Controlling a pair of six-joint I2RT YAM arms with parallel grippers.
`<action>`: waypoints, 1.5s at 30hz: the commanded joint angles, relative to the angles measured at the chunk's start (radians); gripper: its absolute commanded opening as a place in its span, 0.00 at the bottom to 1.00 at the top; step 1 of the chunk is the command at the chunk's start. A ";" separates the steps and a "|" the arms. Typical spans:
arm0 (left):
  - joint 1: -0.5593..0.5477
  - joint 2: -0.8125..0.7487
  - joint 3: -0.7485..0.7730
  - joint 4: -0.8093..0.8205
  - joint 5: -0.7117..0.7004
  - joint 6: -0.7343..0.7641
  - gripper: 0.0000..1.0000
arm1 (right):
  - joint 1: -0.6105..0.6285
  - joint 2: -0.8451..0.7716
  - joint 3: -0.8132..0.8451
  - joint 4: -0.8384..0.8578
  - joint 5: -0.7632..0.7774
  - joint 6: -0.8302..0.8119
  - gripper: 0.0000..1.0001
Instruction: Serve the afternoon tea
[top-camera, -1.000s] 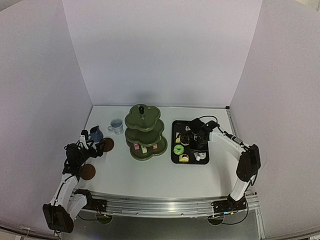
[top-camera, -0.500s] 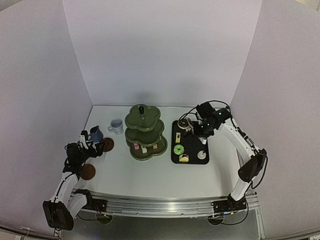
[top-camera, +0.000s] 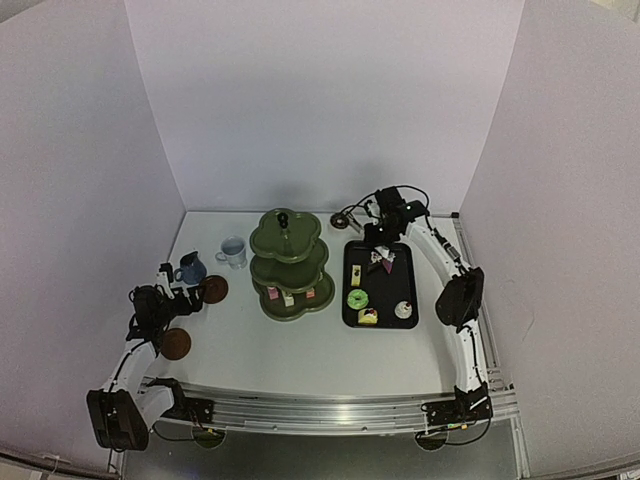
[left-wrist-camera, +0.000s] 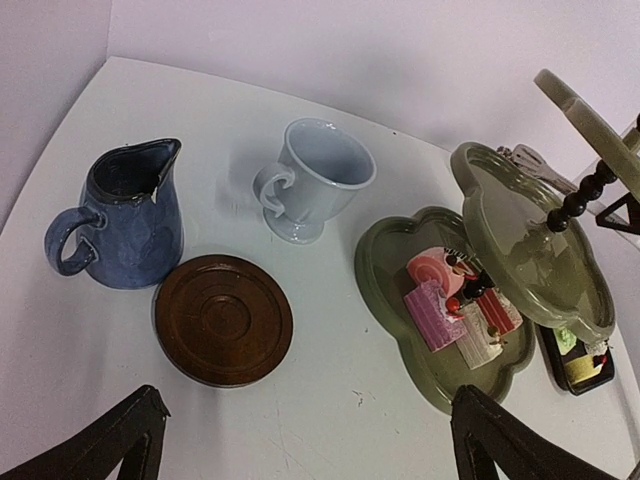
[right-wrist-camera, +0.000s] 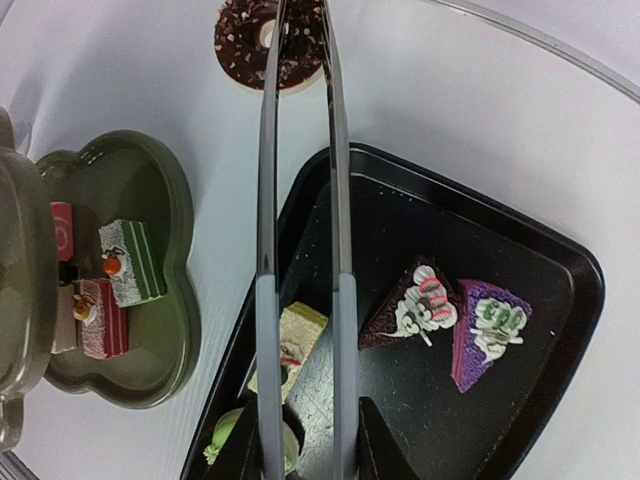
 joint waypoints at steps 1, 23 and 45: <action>0.016 0.002 -0.023 0.094 0.008 -0.034 1.00 | 0.028 0.006 0.051 0.080 -0.053 -0.132 0.00; 0.016 -0.041 -0.047 0.159 0.001 -0.054 1.00 | 0.147 0.008 -0.165 0.241 -0.208 -0.176 0.00; 0.017 -0.039 -0.050 0.141 0.003 -0.048 1.00 | 0.147 -0.079 -0.266 0.249 -0.250 -0.268 0.00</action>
